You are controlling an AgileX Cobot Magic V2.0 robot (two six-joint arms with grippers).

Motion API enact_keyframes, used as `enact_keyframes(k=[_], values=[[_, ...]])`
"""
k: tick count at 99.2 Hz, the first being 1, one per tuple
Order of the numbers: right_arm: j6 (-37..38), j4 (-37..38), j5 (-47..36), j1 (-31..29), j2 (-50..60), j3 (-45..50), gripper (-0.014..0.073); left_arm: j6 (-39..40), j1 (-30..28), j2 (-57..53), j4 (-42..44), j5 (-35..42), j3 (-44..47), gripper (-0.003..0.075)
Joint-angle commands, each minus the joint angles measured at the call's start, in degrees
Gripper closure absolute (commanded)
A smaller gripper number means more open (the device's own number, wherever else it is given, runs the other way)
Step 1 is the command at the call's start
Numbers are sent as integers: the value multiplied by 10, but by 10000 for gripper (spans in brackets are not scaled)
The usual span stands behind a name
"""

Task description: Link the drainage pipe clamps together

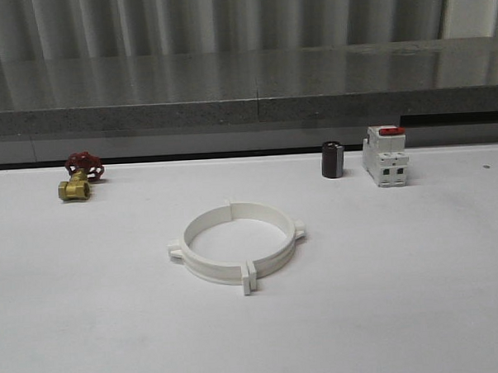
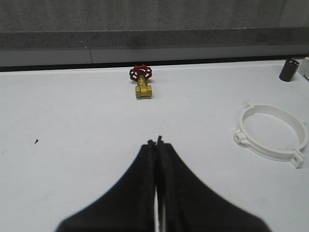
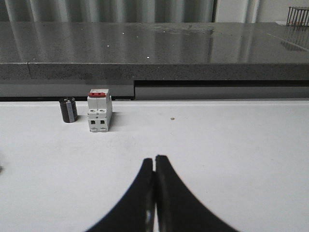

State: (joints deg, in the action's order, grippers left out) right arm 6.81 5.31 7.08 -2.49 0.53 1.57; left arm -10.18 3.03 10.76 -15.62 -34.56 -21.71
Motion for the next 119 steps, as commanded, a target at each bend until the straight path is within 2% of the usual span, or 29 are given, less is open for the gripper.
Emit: enact_keyframes(k=[1, 37, 52, 66, 78, 93, 119], values=[[-5, 0, -41, 1, 12, -9, 662, 0, -4, 7, -6, 43, -16, 740], [-5, 0, -41, 1, 12, -9, 662, 0, -4, 7, 16, 55, -10, 740], [-5, 0, -41, 1, 12, -9, 662, 11, -4, -13, 41, 147, 36, 740], [-5, 0, -41, 1, 12, -9, 662, 129, -4, -69, 150, 237, 114, 740], [-5, 0, -41, 1, 12, -9, 662, 130, -2, -108, 137, 310, 181, 740], [-5, 0, -41, 1, 12, -9, 662, 129, -2, -129, 137, 341, 236, 740], [-5, 0, -41, 1, 11, -9, 662, 126, -2, -129, 142, 331, 234, 740]])
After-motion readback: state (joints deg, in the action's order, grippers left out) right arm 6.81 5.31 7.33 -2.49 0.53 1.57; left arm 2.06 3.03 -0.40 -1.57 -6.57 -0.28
